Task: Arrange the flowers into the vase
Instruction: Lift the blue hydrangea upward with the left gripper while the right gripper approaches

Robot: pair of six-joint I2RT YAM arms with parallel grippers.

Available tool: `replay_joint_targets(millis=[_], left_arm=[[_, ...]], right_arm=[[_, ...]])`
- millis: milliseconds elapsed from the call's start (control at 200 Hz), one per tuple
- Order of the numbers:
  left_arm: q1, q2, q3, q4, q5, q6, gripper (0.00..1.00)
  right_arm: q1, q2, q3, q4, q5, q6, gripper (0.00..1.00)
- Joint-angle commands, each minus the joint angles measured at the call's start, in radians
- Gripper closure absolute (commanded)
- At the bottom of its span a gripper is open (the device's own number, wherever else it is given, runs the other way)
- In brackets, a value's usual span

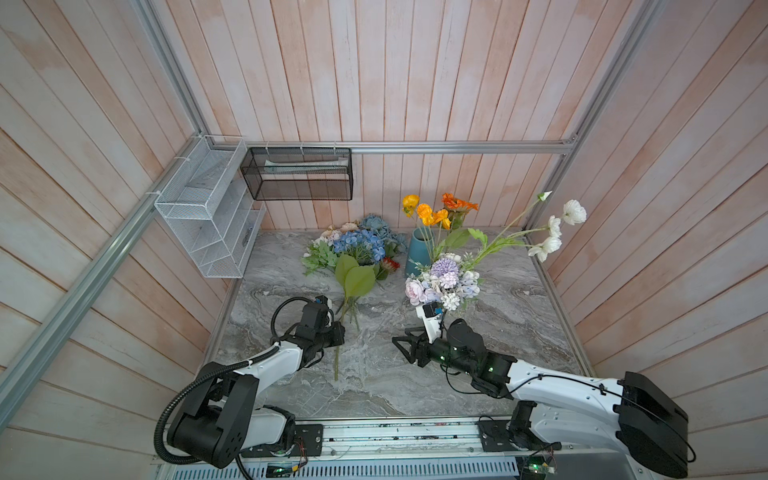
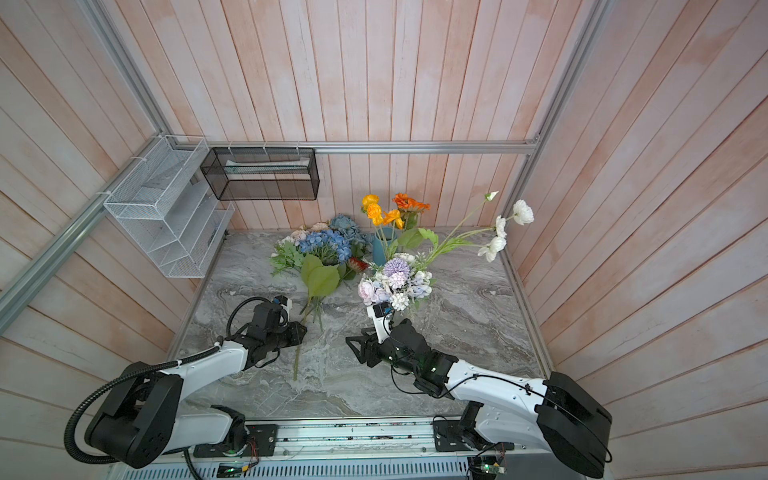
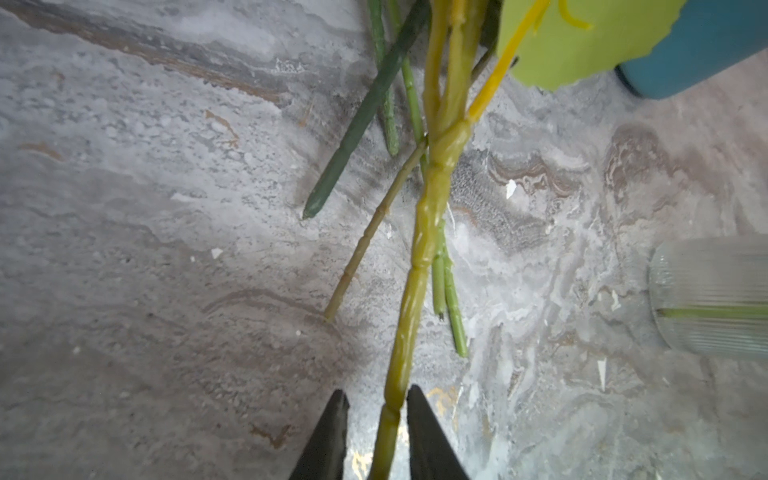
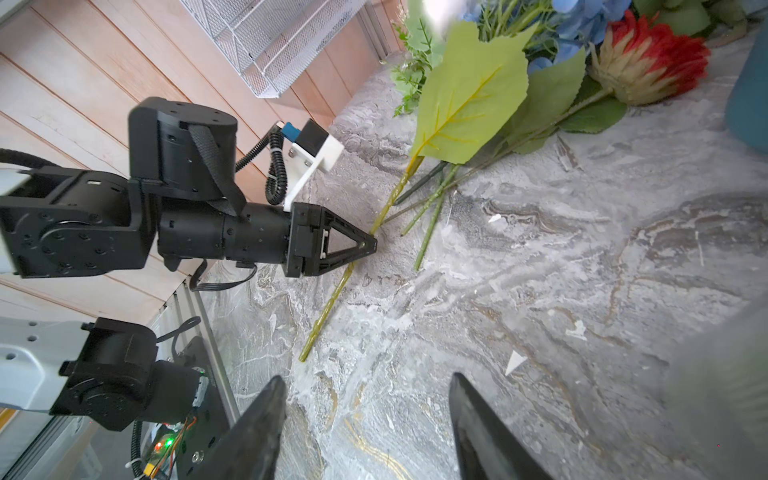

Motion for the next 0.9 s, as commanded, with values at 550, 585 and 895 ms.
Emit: replay_joint_targets(millis=[550,585,895], left_arm=[[-0.003,-0.037,0.049,0.004,-0.001,0.035,1.00],[-0.003,-0.054,0.047,0.002,-0.004,0.033,1.00],[-0.003,-0.304,-0.008,0.029,-0.004,-0.019,1.00]], right_arm=[[0.013,0.016,0.319,-0.036,-0.014,-0.282,0.39],[0.012,0.018,0.331,-0.033,-0.017,-0.292,0.39],[0.012,0.009,0.383,-0.004,0.013,-0.359,0.39]])
